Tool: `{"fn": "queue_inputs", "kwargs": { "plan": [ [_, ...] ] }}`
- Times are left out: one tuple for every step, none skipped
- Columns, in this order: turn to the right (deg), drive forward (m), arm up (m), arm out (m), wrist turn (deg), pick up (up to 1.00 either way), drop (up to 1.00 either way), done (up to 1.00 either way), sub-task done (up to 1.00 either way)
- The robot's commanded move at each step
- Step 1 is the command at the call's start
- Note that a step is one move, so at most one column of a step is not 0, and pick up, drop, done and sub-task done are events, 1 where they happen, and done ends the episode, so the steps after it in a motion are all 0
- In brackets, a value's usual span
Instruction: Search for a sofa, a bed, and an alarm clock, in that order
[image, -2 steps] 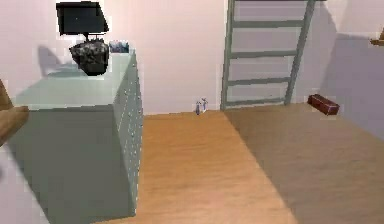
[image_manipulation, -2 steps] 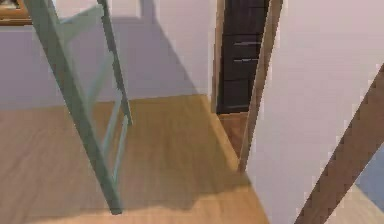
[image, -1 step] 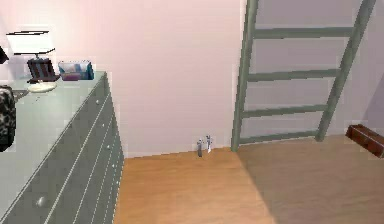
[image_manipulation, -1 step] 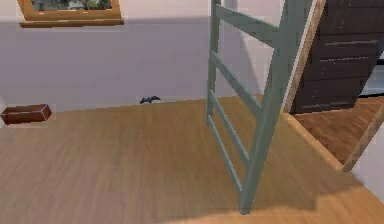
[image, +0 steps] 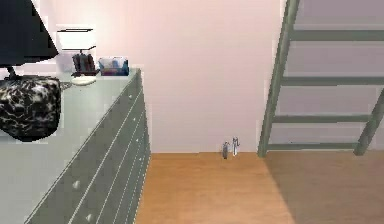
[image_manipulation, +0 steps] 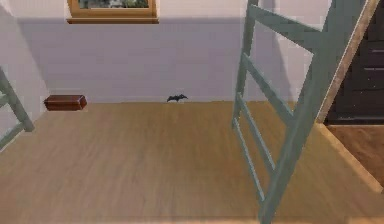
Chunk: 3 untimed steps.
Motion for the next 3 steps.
{"fn": "queue_inputs", "kwargs": {
  "plan": [
    [0.0, 0.65, 0.0, 0.0, 0.0, 0.0, 0.0, 0.0, 0.0],
    [-45.0, 0.0, 0.0, 0.0, 0.0, 0.0, 0.0, 0.0, 0.0],
    [-21.0, 0.0, 0.0, 0.0, 0.0, 0.0, 0.0, 0.0, 0.0]
  ]
}}
